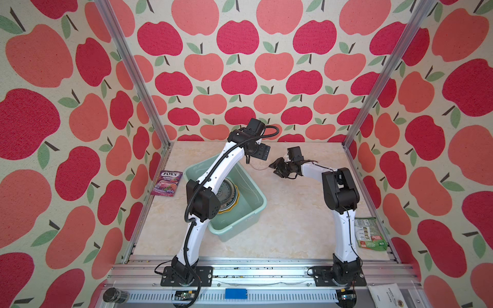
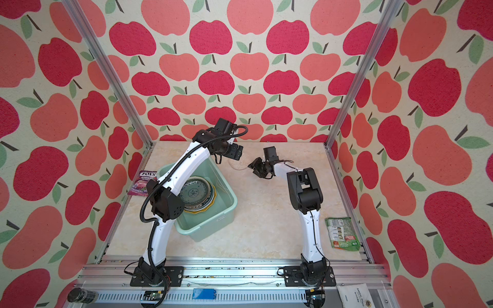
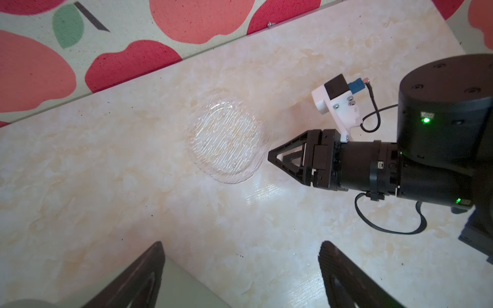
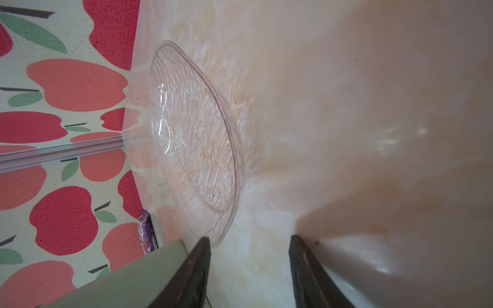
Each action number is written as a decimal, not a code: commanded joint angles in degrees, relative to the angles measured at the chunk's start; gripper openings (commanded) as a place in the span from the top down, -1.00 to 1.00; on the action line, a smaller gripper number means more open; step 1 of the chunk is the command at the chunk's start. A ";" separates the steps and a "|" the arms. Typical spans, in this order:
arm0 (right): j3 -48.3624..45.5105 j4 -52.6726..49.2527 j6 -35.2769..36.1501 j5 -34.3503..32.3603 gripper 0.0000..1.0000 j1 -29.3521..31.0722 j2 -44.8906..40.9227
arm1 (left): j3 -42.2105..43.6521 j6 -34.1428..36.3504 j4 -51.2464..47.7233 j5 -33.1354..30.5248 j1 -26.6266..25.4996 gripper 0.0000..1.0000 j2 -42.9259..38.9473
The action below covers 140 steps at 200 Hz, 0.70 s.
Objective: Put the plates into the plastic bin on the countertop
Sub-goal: 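Grasp the second clear plate's rim with the right gripper while the left reaches over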
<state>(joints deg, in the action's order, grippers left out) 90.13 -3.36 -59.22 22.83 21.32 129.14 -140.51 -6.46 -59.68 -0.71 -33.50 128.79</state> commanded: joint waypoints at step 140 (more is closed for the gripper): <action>5.26 5.38 -5.46 0.56 0.77 -0.71 7.13 | -1.40 0.18 -2.92 -4.47 -2.39 -0.87 -0.62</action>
<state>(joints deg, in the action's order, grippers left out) 93.93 1.72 -63.46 23.49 21.26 134.41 -141.49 -6.46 -62.17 -3.46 -34.79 128.92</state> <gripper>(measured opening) 0.158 0.933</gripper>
